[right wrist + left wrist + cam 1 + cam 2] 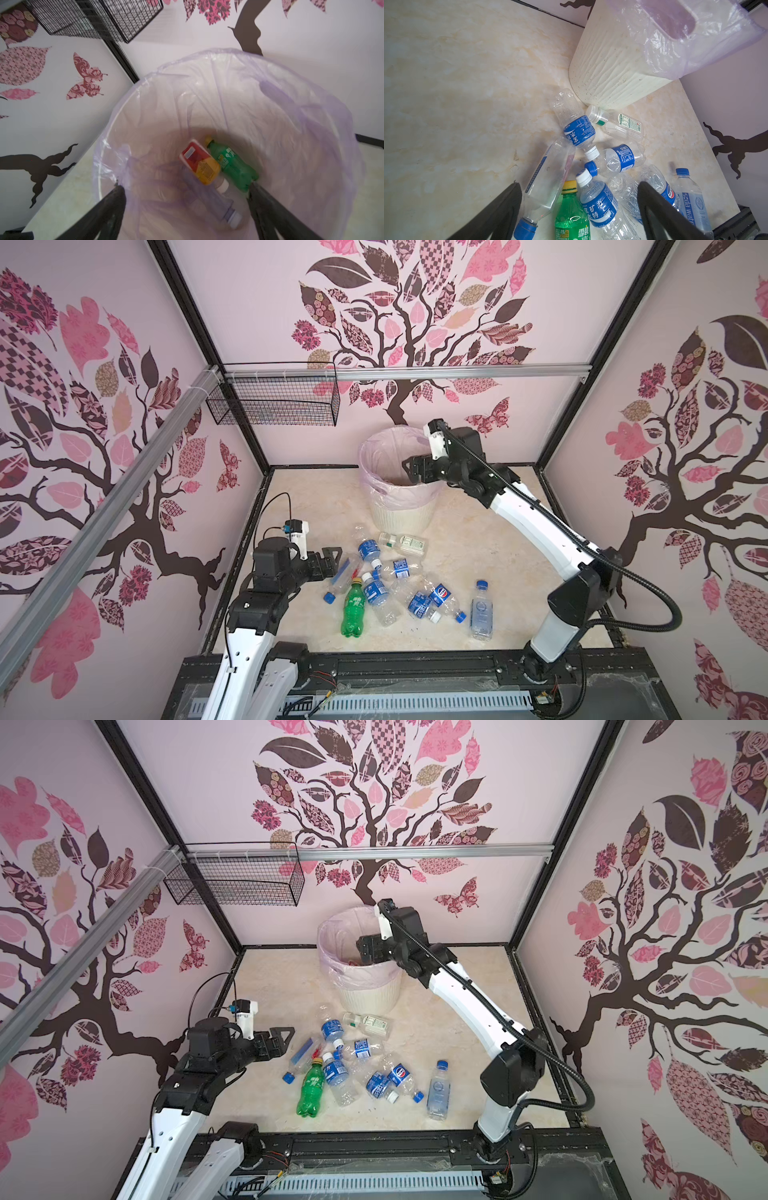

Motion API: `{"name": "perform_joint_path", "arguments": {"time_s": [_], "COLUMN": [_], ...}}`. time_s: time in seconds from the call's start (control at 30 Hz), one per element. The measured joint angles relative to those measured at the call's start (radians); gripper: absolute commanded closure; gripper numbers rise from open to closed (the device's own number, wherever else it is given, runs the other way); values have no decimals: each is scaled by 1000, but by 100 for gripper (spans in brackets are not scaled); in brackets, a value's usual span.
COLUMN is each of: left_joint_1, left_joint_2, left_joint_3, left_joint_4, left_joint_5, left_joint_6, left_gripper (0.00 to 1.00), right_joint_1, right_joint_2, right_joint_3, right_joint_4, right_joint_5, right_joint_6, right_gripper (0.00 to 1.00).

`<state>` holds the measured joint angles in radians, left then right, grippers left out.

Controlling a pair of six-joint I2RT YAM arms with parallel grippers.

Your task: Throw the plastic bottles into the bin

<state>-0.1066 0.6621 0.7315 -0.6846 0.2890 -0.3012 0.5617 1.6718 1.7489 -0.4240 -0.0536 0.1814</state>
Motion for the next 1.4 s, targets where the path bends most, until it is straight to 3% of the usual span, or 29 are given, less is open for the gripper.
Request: {"name": "perform_joint_path", "arguments": {"time_s": [0.2,0.4,0.77,1.03,1.4], "left_joint_1": [0,0,-29,-126,-147], "left_joint_2": [82,236,365,457,546], "left_joint_3": [23,140,203,203,204], "left_joint_4": [-37,-97,-187,-227,-216], "left_joint_5": [-17,-44,-59,-131,-134], "left_joint_6": [36,121,238,249,219], "left_gripper": [9,9,10,11,12], "right_joint_1": [0,0,0,0,0], "right_joint_2": [-211,-429,-772,-871,-969], "right_joint_3": [-118,-241,-627,-901,-1001], "right_joint_4": [9,-5,-100,-122,-109], "right_joint_5": [16,56,179,190,186], "right_joint_6": [-19,-28,37,124,199], "right_gripper": [4,1,0,0,0]}}
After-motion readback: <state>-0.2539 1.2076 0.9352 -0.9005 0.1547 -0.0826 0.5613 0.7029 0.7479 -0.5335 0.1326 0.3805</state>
